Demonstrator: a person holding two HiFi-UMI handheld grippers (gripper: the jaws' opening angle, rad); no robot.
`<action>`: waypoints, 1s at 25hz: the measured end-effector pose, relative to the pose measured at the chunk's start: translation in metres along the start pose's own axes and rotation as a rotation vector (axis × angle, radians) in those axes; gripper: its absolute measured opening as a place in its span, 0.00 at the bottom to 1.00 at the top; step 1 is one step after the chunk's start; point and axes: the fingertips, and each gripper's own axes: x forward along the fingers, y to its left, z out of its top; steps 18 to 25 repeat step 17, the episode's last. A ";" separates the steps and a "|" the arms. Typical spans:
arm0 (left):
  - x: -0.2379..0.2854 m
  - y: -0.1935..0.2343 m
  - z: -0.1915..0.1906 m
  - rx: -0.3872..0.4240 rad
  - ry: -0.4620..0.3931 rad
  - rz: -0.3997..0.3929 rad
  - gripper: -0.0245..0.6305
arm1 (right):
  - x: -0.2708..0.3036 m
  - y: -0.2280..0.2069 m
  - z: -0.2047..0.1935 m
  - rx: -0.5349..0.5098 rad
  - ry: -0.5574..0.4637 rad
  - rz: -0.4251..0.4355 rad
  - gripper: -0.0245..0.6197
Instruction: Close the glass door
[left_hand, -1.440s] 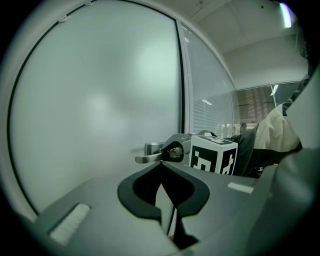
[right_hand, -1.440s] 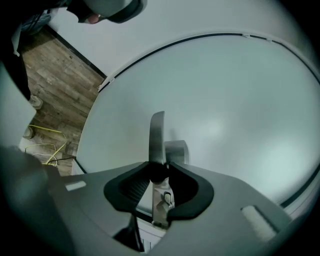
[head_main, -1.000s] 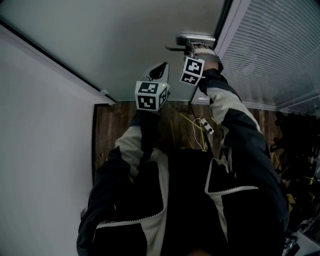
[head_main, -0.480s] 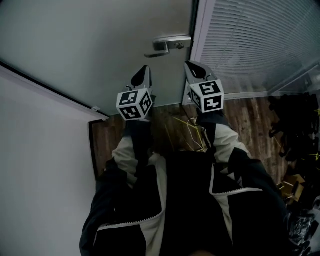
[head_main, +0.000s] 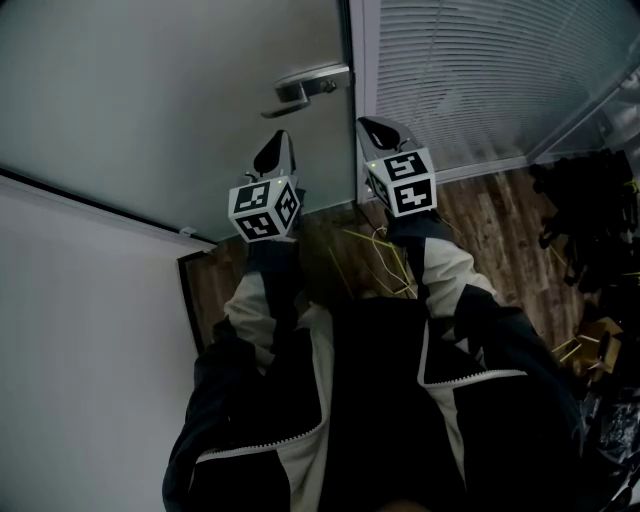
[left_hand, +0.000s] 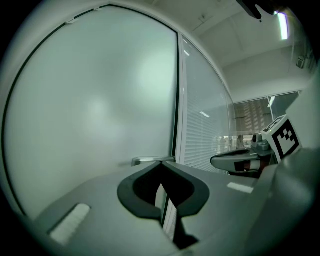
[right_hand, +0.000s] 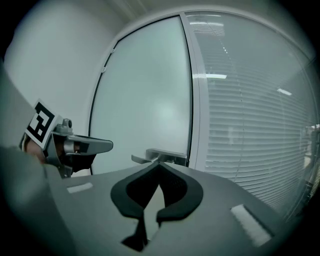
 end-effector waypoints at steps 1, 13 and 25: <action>-0.001 0.000 0.000 0.004 0.001 0.002 0.04 | -0.001 0.001 0.000 -0.001 0.001 0.000 0.04; -0.008 -0.007 -0.006 0.030 0.020 0.007 0.04 | -0.008 0.009 0.003 0.005 -0.004 0.027 0.04; -0.006 -0.009 -0.009 0.028 0.020 -0.003 0.04 | -0.005 0.010 0.002 -0.009 -0.022 0.035 0.04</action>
